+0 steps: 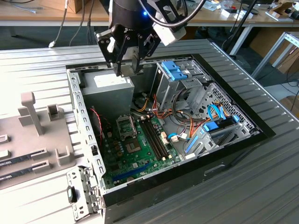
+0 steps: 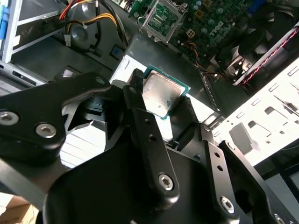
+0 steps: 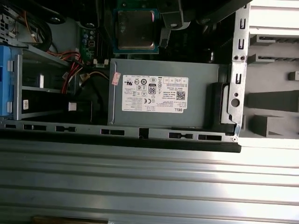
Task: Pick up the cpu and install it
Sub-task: 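Pick up the cpu and move it towards the insertion slot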
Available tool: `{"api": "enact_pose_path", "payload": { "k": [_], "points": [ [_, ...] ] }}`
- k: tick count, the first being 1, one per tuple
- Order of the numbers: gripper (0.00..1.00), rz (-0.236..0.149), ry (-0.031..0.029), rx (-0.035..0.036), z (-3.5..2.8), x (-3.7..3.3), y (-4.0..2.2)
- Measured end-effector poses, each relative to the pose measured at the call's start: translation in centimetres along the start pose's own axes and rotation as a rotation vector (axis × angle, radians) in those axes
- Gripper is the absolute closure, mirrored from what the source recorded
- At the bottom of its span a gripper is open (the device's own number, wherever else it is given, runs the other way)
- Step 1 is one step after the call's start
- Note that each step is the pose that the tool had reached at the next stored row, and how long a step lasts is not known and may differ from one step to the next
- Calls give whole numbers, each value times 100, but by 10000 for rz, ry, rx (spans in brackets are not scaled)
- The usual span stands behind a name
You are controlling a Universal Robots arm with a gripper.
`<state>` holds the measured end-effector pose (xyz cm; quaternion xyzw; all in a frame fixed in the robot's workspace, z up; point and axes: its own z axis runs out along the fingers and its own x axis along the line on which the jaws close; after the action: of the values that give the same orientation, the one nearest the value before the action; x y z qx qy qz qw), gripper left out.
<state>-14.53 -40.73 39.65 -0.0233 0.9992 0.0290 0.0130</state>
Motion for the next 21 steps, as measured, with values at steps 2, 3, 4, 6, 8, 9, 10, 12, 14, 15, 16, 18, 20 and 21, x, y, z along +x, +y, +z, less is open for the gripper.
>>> {"api": "enact_pose_path", "payload": {
  "k": [2, 3, 4, 6, 8, 9, 10, 12, 14, 15, 16, 18, 20, 21],
  "points": [
    [53, 0, -1, 0, 6, -26, -12],
    [53, -1, 0, 0, 8, -37, -16],
    [53, 0, 0, 1, 10, -44, -18],
    [53, 0, -1, 1, 14, -62, -25],
    [53, 0, -1, 2, 19, -88, -34],
    [53, 0, 0, 3, 20, -98, -38],
    [53, -1, 0, 3, 22, -106, -40],
    [53, 0, 0, 4, 26, -124, -47],
    [53, 0, -1, 4, 31, -150, -55],
    [53, 0, 0, 5, 33, -159, -57],
    [53, 0, 0, 6, 34, -167, -60],
    [53, 0, 0, 6, 39, -193, -67],
    [53, 0, 0, 8, 43, -210, -71],
    [53, 0, 0, 9, 46, -227, -74]
  ]
}}
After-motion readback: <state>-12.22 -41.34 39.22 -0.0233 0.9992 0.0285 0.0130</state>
